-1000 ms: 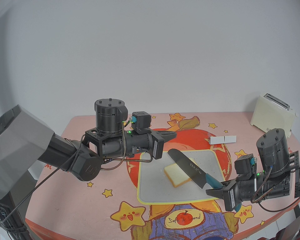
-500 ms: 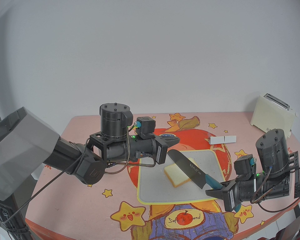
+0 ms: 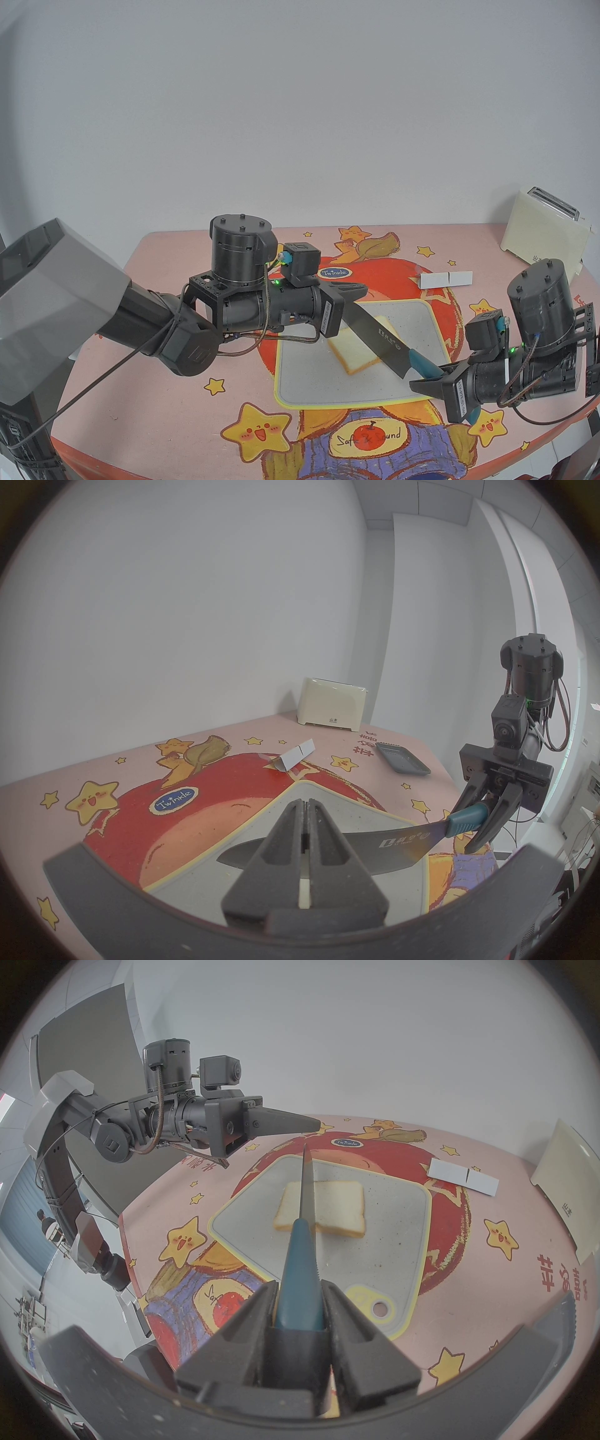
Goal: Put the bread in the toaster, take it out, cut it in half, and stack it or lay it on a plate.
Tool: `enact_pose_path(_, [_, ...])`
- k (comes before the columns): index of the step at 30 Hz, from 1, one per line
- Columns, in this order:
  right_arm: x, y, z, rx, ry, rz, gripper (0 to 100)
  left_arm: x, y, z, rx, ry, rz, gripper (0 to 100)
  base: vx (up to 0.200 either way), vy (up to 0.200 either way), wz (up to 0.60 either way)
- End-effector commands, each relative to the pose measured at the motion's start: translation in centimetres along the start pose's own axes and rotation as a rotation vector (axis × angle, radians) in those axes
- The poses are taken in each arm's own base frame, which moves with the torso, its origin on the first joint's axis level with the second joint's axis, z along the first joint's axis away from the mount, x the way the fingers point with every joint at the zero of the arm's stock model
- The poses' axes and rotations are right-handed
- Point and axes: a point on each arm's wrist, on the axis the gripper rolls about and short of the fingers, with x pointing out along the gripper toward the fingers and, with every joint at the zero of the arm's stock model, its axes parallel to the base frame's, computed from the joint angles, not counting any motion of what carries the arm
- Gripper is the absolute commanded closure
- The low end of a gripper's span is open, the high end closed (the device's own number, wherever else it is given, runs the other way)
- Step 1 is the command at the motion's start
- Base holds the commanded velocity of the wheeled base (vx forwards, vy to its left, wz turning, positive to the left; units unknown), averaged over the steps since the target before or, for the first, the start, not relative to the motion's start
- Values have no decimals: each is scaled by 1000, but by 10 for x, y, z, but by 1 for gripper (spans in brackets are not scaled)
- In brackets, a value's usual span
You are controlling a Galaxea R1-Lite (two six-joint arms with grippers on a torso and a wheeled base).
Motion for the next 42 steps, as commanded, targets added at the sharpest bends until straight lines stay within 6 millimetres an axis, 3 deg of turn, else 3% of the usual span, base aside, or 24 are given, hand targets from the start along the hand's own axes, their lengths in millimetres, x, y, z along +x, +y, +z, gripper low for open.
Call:
enact_pose_path(1, [1, 0, 2, 2, -14, 1, 100, 1, 0, -5, -7, 14, 0, 100, 0, 0, 0])
enact_pose_path(42, [5, 2, -1, -3, -56, -45, 100, 1, 1, 4, 18, -43, -1, 100, 0, 0, 0])
